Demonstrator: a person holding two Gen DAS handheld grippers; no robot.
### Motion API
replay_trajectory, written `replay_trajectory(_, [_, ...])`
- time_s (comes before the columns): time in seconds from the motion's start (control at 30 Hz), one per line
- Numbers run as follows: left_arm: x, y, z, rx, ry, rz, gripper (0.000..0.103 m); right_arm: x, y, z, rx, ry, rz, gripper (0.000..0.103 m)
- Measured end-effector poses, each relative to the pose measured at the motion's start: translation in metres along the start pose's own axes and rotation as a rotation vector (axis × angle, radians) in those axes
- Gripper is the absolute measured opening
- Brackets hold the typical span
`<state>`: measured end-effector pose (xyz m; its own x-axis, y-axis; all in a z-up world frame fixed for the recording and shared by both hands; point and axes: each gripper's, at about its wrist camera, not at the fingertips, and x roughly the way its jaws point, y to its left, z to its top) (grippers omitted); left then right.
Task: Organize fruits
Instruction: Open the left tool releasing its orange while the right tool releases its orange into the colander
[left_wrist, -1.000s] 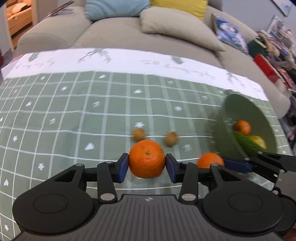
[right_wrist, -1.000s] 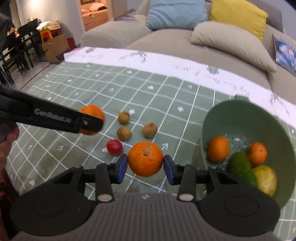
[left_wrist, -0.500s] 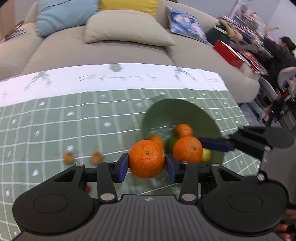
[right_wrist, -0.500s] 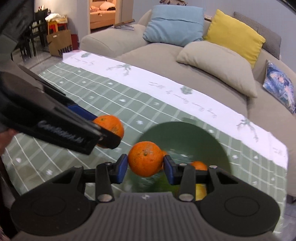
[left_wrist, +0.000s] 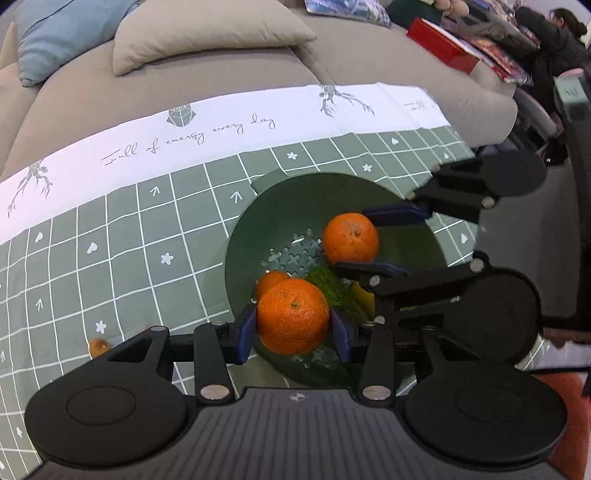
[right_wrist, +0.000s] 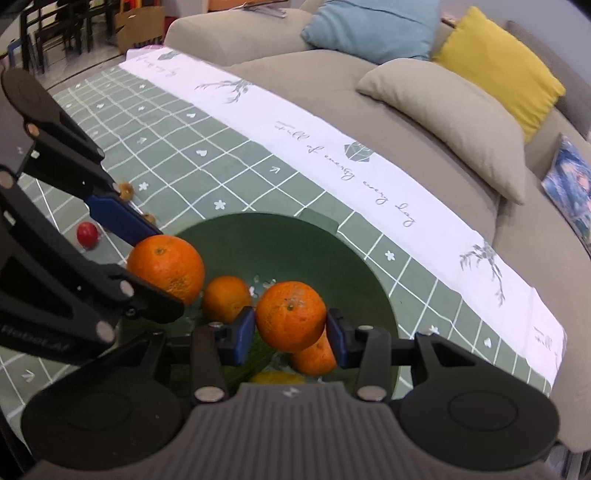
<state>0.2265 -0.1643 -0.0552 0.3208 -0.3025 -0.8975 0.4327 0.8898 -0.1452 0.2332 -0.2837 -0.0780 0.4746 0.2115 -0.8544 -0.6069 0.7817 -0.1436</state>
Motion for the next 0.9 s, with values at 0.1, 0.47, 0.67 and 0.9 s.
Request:
replay_trajectory(0.1, [0.007,-0.004,0.002,0.019,0.014,0.008,0.048,0.013,-0.004,0.002,-0.053,0.018,0.001,0.039])
replay_trajectory(0.47, [0.043,-0.002,0.009,-0.024,0.083,0.032,0.048,0.040,-0.014,-0.004,-0.100,0.049,0.028,0.039])
replay_trajectory(0.67, [0.049,0.001,0.011,-0.017,0.080,0.040,0.048,0.043,-0.014,-0.005,-0.110,0.042,0.036,0.039])
replay_trajectory(0.9, [0.048,-0.001,0.011,0.002,0.085,0.035,0.048,0.043,-0.009,-0.004,-0.141,0.060,0.030,0.040])
